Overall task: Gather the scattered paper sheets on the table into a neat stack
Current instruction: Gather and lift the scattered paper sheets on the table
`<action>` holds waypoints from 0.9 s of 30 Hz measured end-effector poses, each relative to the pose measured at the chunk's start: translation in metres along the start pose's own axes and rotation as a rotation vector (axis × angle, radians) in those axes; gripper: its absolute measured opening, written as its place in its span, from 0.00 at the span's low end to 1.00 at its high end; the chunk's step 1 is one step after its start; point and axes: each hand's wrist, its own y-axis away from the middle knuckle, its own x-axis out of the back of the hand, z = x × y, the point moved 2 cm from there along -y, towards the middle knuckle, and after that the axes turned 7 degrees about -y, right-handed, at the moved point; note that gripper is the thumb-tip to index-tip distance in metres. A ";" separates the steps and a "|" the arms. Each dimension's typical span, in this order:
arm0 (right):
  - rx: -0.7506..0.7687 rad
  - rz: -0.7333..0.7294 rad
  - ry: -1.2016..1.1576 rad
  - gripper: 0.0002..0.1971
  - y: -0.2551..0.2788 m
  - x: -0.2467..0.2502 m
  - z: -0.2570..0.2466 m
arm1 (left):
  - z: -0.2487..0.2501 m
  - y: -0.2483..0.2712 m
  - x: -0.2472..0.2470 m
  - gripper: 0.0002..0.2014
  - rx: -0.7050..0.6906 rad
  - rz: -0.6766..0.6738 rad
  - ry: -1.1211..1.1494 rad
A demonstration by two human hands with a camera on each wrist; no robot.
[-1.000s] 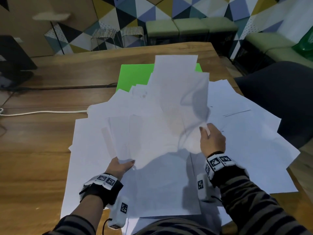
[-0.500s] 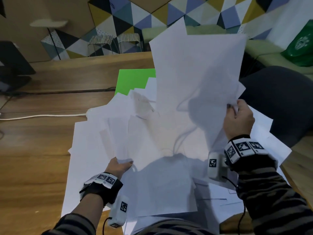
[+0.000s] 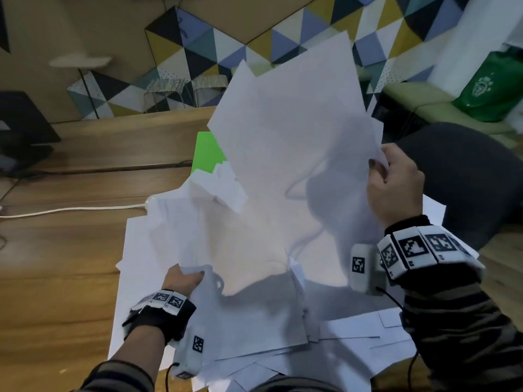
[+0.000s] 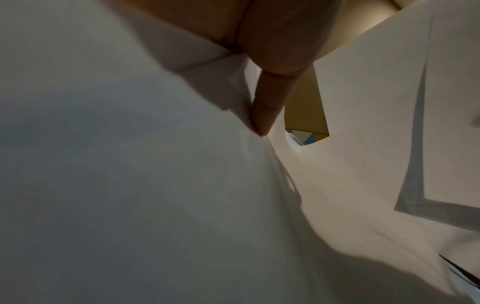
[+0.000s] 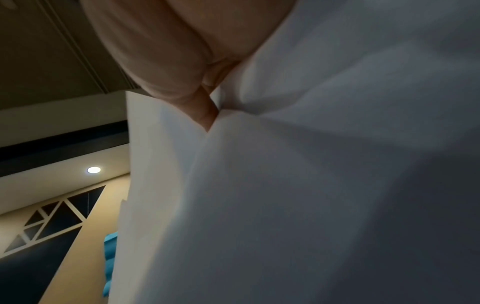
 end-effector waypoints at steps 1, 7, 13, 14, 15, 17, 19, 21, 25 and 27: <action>-0.002 -0.008 0.000 0.11 -0.001 0.001 -0.002 | 0.001 0.001 0.000 0.15 0.002 0.010 0.008; -0.049 0.027 -0.057 0.11 -0.015 0.012 -0.007 | -0.009 -0.011 0.015 0.17 0.078 0.080 -0.022; -0.247 -0.025 -0.410 0.11 -0.011 -0.005 0.017 | -0.006 -0.011 0.023 0.13 0.109 0.098 -0.093; -0.295 -0.032 -0.451 0.11 -0.009 -0.008 0.022 | -0.005 -0.010 0.022 0.15 0.104 0.099 -0.117; -0.342 -0.031 -0.485 0.11 -0.007 -0.011 0.027 | -0.003 -0.008 0.022 0.16 0.109 0.104 -0.144; -0.441 -0.031 -0.557 0.10 -0.007 -0.014 0.033 | -0.002 -0.008 0.022 0.17 0.124 0.102 -0.164; -0.523 -0.038 -0.662 0.11 -0.006 -0.018 0.037 | -0.001 -0.008 0.021 0.17 0.126 0.086 -0.155; -0.562 -0.045 -0.727 0.13 -0.003 -0.024 0.039 | 0.001 -0.006 0.020 0.15 0.087 0.050 -0.151; -0.615 -0.129 -0.720 0.11 0.008 -0.041 0.046 | 0.014 0.012 0.017 0.08 0.040 -0.012 -0.210; -0.631 -0.181 -0.698 0.12 0.015 -0.049 0.052 | 0.022 0.026 0.019 0.16 0.083 -0.016 -0.278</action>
